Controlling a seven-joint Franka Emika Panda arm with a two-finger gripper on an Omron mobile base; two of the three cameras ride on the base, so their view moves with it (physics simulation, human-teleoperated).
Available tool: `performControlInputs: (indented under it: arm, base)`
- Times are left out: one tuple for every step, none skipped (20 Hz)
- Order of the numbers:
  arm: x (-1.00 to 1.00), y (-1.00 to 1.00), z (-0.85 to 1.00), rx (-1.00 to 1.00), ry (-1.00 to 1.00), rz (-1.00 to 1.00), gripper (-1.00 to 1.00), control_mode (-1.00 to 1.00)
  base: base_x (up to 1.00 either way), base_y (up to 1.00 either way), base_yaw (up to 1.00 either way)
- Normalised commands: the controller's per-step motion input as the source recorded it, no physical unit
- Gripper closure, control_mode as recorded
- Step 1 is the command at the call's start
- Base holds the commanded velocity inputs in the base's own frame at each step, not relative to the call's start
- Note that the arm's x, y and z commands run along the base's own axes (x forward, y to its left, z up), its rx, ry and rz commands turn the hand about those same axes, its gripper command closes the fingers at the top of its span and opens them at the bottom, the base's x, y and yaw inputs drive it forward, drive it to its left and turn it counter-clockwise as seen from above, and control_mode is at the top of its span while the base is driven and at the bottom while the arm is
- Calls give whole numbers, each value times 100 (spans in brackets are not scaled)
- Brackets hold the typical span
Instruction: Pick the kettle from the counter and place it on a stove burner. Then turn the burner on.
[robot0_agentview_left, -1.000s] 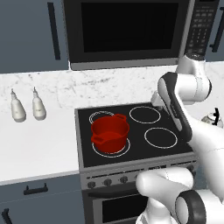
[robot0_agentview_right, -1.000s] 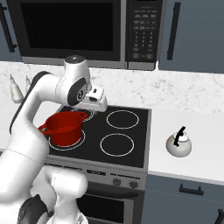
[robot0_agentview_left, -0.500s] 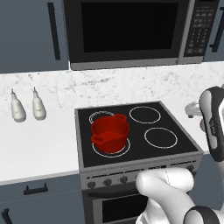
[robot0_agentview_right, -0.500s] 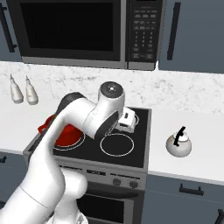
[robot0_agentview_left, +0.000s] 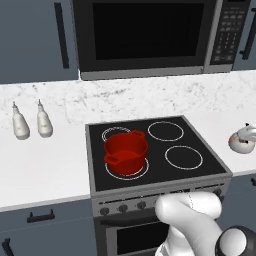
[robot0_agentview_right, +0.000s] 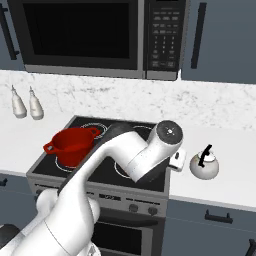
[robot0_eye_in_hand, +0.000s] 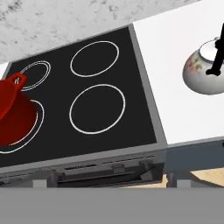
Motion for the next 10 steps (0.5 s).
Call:
performControlInputs:
  arm:
    - [9,0,0,0,0,0,-100,-100]
    - [0,-14,0,0,0,-7,-100,-100]
    - [0,-58,0,0,0,-9,-100,-100]
    - [0,-91,0,-1,0,-12,-100,-100]
    - [0,-100,0,-4,0,-18,-100,-100]
    - [0,-100,0,-3,0,-23,-100,-100]
    - [0,-100,0,-3,0,-25,-100,-100]
    - [0,-100,0,-3,2,-27,-100,-100]
    - [0,-100,0,-5,3,-29,-100,-100]
    - [6,-100,-4,-7,5,-29,-100,-100]
  base:
    - [0,0,0]
    - [0,0,0]
    - [0,0,0]
    - [0,0,0]
    - [0,0,0]
    - [0,0,0]
    - [0,0,0]
    - [0,0,0]
    - [0,0,0]
    - [0,0,0]
